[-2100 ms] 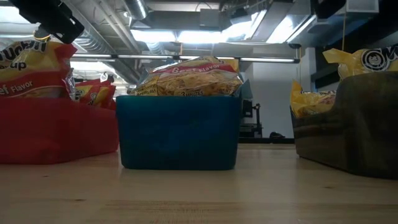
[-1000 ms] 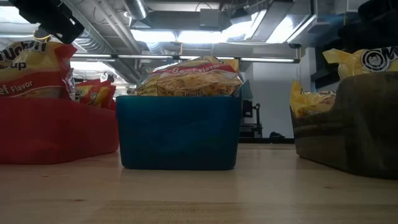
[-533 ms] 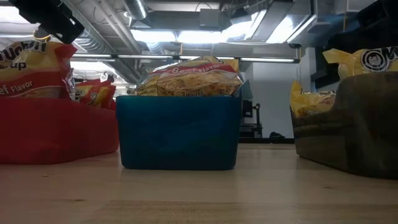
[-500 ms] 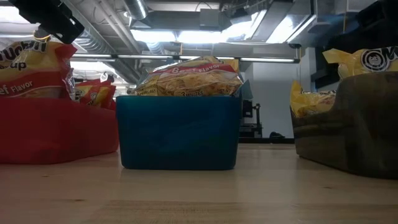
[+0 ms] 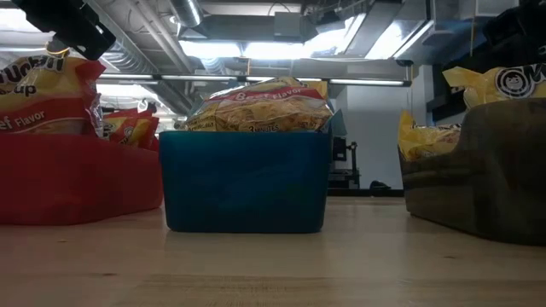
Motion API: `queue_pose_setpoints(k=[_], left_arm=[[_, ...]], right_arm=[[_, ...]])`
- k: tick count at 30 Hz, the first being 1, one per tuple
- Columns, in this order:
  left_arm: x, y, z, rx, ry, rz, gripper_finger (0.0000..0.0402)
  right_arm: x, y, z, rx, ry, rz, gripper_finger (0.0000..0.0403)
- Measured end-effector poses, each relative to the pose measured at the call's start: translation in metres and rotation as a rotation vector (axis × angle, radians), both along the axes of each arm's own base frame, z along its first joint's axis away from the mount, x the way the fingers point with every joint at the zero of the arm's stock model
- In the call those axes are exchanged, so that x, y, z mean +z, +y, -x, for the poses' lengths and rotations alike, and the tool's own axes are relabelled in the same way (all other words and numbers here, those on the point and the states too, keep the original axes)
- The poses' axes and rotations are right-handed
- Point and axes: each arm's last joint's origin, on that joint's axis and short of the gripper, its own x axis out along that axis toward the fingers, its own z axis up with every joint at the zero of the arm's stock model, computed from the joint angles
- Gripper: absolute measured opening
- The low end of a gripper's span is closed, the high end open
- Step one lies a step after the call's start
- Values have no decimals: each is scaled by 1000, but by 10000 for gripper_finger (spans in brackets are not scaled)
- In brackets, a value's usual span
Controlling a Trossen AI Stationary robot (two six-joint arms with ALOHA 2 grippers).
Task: Sort Maruchan noodles
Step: Return to Home Position
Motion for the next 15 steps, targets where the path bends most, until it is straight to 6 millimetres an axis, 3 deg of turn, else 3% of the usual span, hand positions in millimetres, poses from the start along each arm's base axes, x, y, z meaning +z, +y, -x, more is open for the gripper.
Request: queue_pose_setpoints(k=[15], left_arm=[[1,0,2,-6,-9,3,2]], right_arm=[[0,0,0,1,1,0,39]])
